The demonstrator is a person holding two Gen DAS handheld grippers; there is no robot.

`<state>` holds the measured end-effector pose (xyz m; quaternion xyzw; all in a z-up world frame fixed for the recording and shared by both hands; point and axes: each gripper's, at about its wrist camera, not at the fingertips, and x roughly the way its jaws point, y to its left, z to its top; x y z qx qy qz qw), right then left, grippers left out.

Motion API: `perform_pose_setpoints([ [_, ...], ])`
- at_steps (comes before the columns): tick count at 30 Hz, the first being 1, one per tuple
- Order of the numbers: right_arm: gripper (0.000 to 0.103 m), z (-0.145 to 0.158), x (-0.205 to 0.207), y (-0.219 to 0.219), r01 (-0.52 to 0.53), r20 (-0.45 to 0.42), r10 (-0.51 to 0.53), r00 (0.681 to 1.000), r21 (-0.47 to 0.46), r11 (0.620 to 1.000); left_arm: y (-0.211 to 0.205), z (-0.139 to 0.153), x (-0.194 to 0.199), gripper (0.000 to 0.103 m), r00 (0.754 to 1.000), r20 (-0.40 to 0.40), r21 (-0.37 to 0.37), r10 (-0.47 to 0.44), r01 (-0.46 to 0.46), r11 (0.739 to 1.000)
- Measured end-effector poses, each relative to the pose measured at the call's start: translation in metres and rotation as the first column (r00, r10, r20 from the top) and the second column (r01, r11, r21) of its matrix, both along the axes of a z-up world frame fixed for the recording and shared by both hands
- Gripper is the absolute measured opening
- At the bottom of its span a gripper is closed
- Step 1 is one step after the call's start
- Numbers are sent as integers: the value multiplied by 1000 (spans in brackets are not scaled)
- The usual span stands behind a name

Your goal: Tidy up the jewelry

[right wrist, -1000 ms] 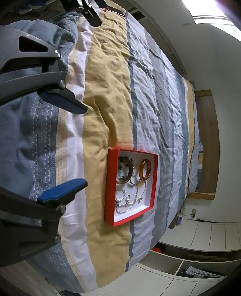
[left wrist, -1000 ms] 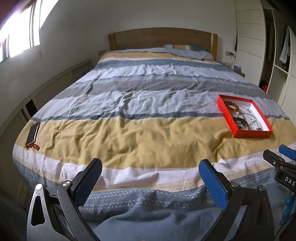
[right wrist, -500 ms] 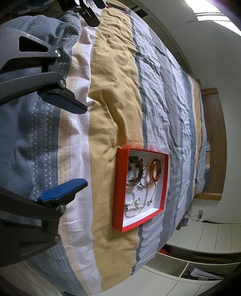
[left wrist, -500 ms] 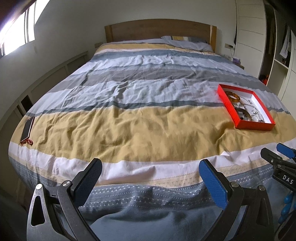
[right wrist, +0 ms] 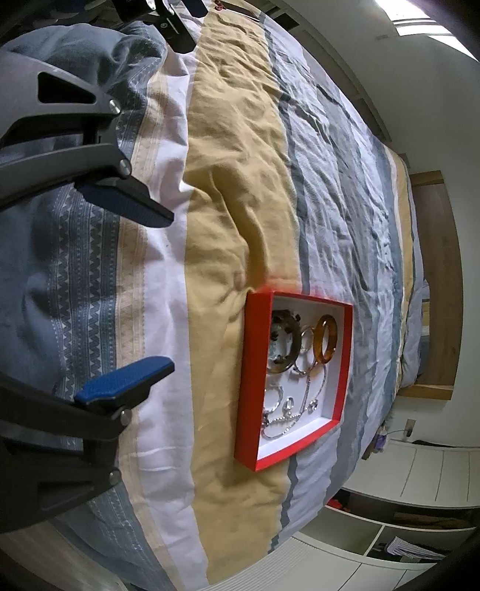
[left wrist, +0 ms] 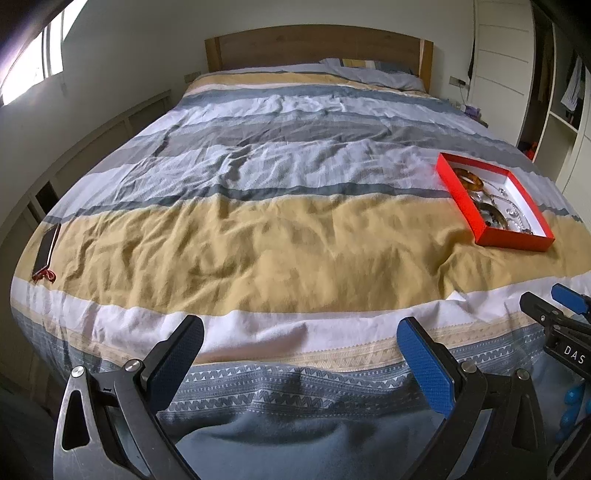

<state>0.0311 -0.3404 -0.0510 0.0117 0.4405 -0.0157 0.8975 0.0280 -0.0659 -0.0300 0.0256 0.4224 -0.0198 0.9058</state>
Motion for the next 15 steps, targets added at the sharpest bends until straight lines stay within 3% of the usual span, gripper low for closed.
perform_pose_setpoints([
  [15, 71, -2, -2, 3, 0, -9, 0, 1000, -8, 1000, 4, -1, -4, 102, 1000, -4, 0, 4, -4, 1000],
])
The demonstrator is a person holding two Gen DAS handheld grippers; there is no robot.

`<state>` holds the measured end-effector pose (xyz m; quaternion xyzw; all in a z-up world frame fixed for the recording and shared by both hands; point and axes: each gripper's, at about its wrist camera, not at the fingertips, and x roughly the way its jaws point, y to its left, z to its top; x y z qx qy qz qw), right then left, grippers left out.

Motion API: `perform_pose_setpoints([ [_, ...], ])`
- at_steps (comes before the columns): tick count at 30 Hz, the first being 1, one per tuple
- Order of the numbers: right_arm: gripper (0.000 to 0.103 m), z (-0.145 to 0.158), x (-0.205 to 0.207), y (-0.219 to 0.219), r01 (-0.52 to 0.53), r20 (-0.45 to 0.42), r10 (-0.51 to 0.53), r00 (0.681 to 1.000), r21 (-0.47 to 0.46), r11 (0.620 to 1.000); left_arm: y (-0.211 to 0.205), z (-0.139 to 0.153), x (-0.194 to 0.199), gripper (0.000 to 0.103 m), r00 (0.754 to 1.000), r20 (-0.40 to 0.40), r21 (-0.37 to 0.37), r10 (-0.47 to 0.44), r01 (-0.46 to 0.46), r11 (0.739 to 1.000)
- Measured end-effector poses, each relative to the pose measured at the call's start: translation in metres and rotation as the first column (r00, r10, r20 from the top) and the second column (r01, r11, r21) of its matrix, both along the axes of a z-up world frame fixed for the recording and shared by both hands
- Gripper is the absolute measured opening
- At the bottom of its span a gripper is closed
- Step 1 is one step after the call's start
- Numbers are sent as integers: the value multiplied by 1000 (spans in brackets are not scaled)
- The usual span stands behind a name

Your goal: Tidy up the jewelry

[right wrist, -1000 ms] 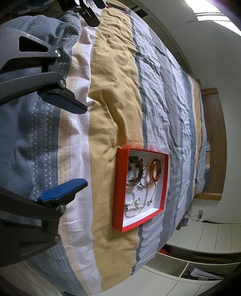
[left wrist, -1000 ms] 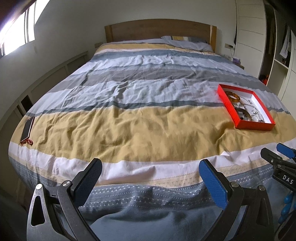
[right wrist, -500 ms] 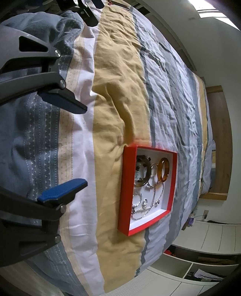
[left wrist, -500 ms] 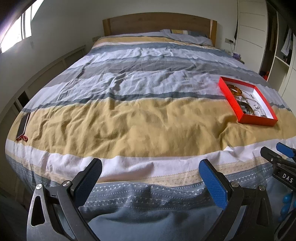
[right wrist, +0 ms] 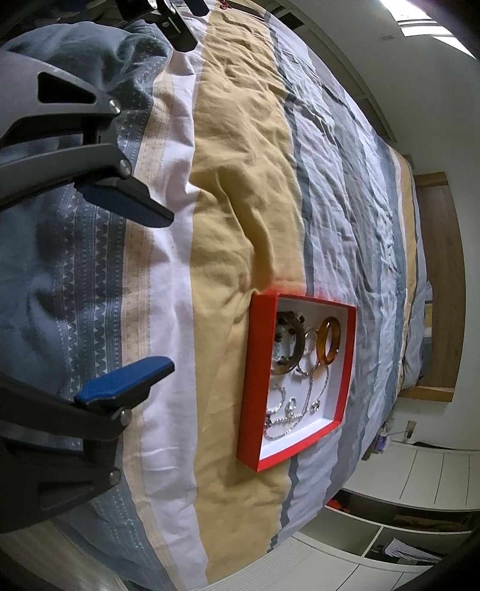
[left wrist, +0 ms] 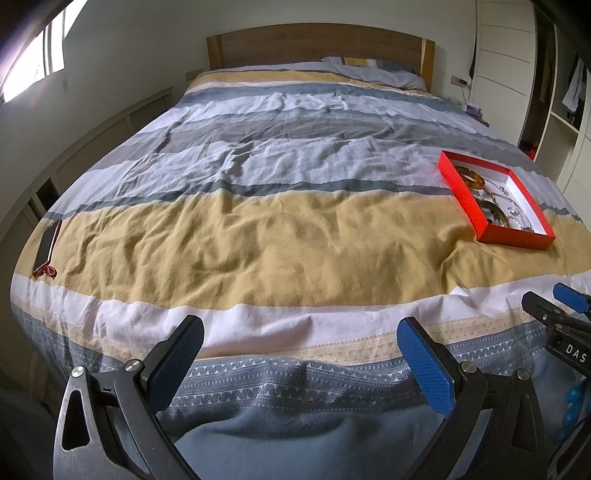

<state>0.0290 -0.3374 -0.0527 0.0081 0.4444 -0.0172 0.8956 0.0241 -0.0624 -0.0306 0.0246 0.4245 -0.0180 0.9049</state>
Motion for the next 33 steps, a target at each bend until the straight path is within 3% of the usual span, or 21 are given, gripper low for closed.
perform_pose_setpoints([
  [33, 71, 10, -11, -11, 18, 18, -19, 1000, 19, 1000, 2, 6, -12, 102, 1000, 14, 15, 8, -9, 1000],
])
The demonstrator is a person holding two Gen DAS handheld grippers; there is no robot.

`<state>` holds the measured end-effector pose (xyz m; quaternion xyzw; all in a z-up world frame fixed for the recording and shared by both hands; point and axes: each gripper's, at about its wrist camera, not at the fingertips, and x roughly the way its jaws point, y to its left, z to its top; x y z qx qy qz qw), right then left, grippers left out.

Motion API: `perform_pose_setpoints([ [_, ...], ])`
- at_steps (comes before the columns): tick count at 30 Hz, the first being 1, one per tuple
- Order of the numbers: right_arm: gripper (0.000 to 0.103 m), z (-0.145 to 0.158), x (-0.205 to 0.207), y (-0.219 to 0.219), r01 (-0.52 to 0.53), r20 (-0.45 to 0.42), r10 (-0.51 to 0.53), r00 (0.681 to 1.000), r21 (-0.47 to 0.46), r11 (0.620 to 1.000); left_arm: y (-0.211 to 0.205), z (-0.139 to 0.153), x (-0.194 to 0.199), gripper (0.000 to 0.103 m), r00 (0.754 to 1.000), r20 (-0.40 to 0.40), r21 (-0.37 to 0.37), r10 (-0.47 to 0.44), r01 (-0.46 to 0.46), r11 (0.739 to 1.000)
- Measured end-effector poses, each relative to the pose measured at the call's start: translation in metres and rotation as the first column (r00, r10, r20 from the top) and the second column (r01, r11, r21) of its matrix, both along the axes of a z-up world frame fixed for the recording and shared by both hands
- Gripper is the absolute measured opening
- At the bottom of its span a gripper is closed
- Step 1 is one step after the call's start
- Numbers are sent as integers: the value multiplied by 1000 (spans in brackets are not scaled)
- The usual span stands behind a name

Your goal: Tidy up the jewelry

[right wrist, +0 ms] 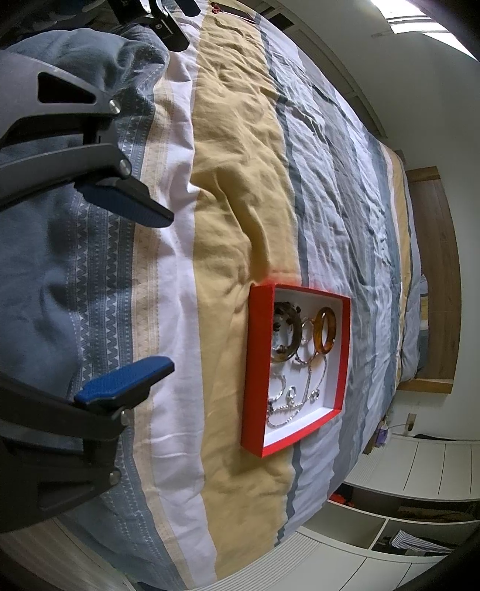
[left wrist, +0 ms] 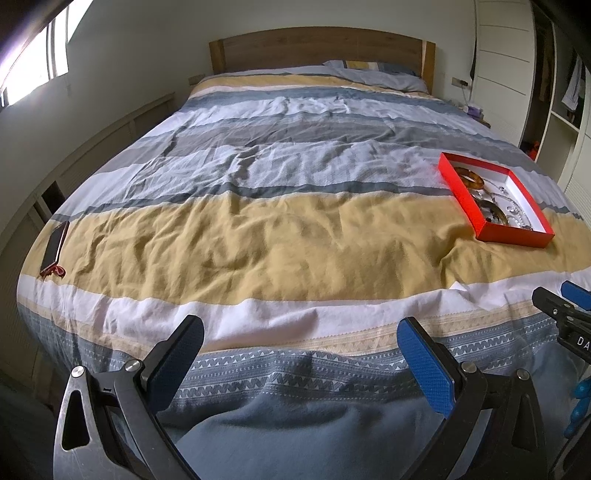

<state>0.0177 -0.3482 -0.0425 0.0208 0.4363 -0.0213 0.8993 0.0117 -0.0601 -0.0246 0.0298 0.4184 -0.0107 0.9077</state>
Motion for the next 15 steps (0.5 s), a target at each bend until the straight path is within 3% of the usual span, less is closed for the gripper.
perform_pose_setpoints([
  [15, 71, -3, 0, -4, -6, -44, 6, 999, -1, 1000, -3, -1, 1, 102, 1000, -19, 33, 11, -10, 999],
])
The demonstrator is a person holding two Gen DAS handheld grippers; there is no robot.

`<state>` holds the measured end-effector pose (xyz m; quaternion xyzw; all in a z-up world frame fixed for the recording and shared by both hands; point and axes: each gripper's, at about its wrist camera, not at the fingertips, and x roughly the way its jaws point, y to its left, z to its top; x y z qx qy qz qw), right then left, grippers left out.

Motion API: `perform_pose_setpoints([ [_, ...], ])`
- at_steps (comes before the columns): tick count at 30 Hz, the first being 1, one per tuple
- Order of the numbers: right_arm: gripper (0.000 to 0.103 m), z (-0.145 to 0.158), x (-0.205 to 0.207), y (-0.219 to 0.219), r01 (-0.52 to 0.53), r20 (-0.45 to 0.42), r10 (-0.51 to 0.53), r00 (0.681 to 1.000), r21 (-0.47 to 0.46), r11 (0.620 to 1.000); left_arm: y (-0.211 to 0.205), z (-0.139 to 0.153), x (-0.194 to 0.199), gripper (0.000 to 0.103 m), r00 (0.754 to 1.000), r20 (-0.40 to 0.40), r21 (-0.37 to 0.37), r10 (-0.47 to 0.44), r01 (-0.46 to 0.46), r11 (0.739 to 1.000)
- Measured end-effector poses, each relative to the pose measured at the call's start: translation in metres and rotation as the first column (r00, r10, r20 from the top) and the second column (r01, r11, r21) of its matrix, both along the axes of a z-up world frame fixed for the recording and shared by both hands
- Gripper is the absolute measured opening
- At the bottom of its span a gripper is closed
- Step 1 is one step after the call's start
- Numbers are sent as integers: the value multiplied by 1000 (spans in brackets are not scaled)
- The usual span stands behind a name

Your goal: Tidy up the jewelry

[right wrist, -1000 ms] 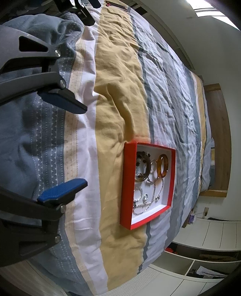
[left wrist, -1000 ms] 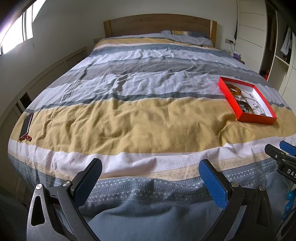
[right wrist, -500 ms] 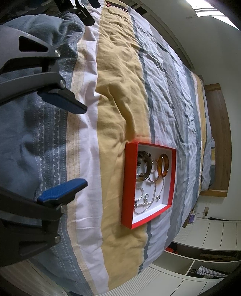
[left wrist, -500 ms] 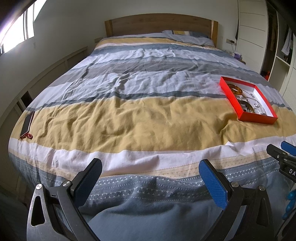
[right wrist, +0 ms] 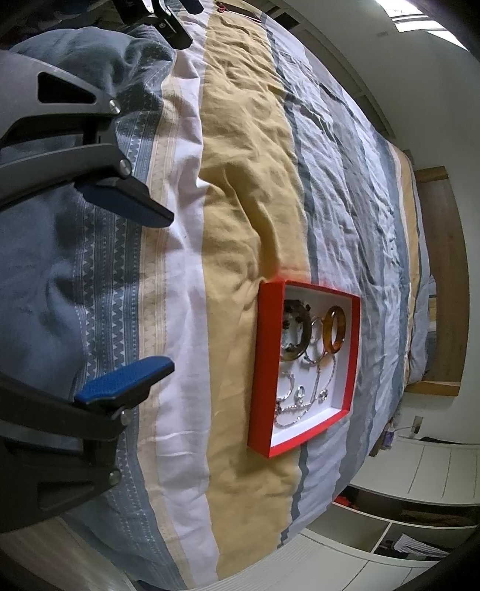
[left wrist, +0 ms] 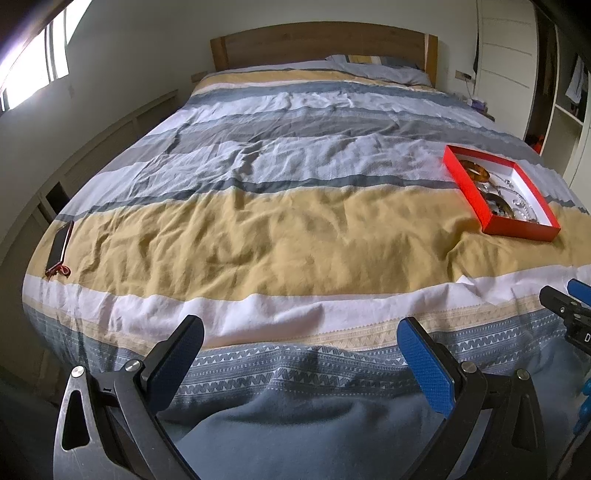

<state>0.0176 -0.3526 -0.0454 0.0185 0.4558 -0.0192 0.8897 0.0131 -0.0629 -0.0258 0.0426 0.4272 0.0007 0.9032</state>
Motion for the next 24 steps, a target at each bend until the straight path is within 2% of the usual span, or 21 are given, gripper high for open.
perform_pose_setpoints([
  [13, 71, 10, 5, -15, 23, 14, -23, 1000, 16, 1000, -17, 15, 2, 102, 1000, 4, 64, -4, 4, 998],
  [24, 71, 17, 3, -31, 41, 60, -44, 997, 53, 998, -25, 22, 1, 102, 999, 10, 113, 34, -35, 993],
])
